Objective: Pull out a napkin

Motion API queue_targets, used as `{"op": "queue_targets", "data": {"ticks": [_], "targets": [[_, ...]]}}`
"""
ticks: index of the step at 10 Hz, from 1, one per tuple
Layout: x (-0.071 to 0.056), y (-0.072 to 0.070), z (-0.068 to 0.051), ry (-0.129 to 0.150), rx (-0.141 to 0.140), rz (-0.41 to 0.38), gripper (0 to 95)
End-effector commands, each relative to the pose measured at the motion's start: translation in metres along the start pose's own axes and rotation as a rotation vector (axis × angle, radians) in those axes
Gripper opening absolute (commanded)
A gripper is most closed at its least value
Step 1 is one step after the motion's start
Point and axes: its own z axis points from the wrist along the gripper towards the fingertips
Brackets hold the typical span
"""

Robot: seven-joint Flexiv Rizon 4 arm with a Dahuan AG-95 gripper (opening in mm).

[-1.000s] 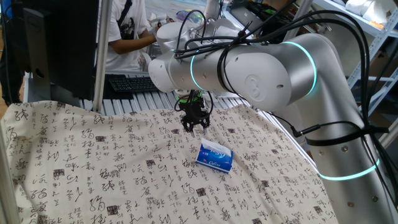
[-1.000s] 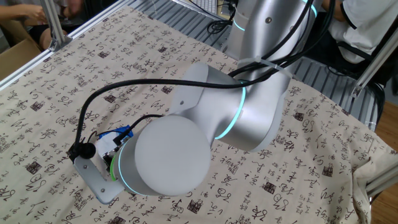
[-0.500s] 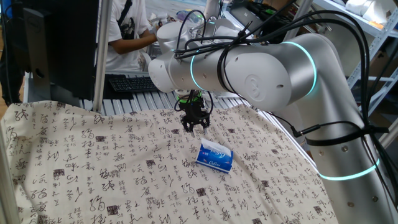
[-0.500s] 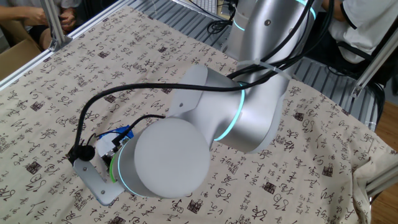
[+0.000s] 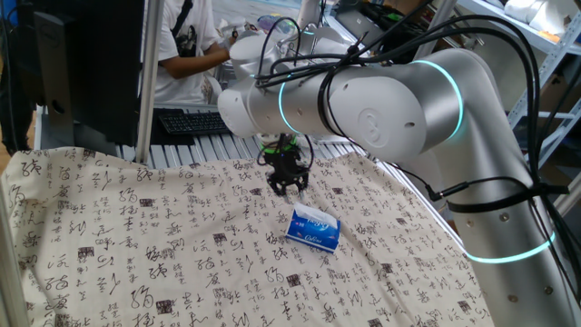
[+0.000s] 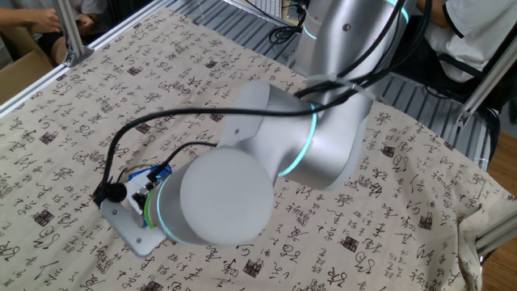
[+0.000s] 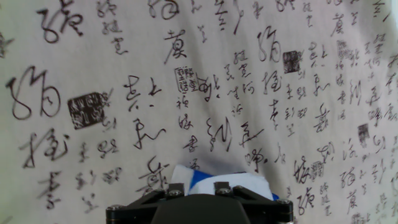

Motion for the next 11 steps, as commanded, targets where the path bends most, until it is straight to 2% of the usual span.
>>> {"op": "queue_targets", "data": {"ticks": [1,5,8,11], "targets": [[-0.003,0.0,-0.001,0.005,-0.006,-0.001,19.0],[-0.003,0.002,0.0,0.002,-0.009,0.003,19.0],[-0.003,0.008,-0.003,0.0,-0.01,0.012,19.0],[-0.005,0.012,0.0,-0.002,-0.012,0.02,19.0]]}}
